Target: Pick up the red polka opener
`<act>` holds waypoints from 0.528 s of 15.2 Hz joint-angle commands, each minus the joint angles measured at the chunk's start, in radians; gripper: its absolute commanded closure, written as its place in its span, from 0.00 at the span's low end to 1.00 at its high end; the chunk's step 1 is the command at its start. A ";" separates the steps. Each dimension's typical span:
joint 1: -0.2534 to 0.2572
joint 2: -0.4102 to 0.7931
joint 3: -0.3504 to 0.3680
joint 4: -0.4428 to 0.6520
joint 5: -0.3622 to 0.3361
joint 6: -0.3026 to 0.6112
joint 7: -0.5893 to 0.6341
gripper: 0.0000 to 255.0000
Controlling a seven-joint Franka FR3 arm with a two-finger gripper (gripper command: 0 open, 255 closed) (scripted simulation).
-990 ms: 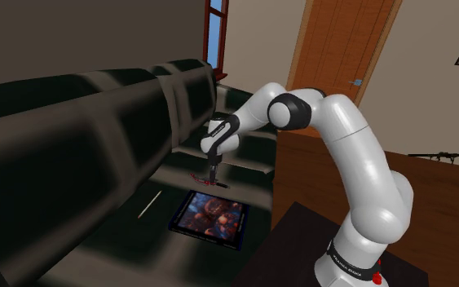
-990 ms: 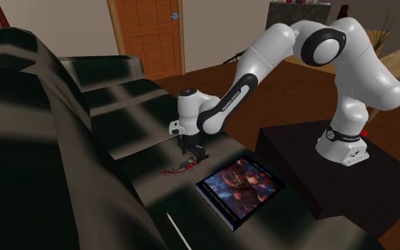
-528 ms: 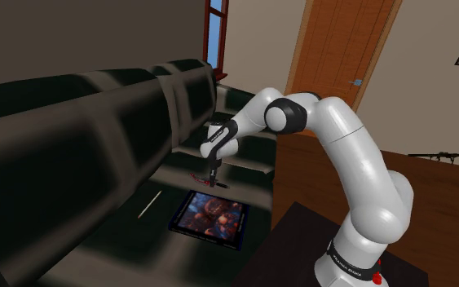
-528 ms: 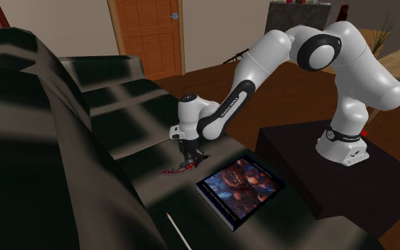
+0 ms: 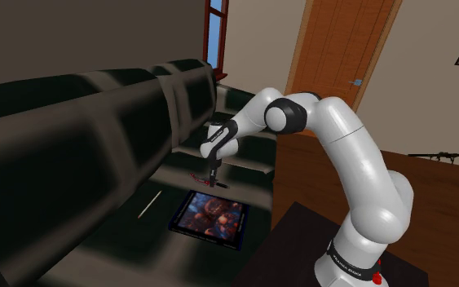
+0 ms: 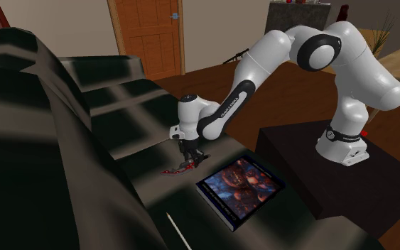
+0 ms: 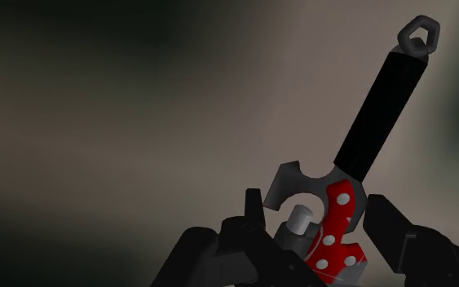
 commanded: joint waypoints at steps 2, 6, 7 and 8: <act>0.001 -0.023 -0.003 -0.010 -0.002 -0.013 0.000 1.00; 0.004 -0.067 -0.007 -0.026 -0.006 -0.041 0.003 1.00; 0.005 -0.078 -0.008 -0.030 -0.007 -0.049 0.003 1.00; 0.006 -0.088 -0.010 -0.033 -0.008 -0.056 0.004 1.00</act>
